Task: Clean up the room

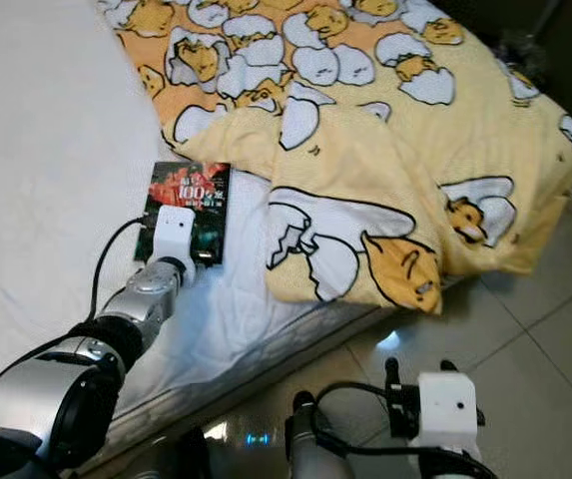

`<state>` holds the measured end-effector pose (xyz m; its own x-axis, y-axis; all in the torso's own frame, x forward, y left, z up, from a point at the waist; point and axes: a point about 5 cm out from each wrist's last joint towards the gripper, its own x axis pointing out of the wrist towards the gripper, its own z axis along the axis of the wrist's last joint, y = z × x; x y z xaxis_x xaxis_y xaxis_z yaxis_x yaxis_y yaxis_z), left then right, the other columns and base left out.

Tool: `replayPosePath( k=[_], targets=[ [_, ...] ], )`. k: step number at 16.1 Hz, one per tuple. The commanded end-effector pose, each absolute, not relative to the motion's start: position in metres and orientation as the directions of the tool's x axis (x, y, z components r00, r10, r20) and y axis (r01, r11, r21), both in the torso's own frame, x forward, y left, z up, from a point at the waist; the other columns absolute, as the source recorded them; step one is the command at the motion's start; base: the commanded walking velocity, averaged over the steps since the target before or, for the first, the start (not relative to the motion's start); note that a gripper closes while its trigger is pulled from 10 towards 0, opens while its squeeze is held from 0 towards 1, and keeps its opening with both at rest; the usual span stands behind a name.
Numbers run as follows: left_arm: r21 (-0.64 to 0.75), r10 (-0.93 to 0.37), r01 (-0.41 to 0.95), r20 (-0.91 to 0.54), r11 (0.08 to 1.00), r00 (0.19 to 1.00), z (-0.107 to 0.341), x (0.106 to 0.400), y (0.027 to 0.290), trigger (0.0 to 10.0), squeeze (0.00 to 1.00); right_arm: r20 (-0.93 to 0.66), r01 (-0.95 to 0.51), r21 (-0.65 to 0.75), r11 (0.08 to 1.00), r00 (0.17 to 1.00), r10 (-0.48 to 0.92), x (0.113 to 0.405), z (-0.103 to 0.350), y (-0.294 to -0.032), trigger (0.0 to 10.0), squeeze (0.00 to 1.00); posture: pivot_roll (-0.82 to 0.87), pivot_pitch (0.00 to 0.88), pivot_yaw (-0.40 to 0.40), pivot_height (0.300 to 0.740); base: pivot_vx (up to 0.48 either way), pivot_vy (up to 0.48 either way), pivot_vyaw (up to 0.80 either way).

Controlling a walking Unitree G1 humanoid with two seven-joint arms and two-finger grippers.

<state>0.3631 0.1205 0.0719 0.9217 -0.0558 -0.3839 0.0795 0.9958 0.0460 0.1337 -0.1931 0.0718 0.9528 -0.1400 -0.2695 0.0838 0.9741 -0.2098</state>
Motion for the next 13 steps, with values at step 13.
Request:
replayPosePath(
  k=[13],
  targets=[
    [-0.423, -0.538, 0.363, -0.438, 0.83, 0.72, 0.034, 0.289, -0.017, 10.0, 0.0, -0.279, 0.068, -0.229, 0.971, 0.951, -0.132, 0.146, 0.071, -0.203, 10.0, 0.0, -0.34, 0.23, 0.001, 0.74, 0.0, 0.0, 0.0]
  ],
)
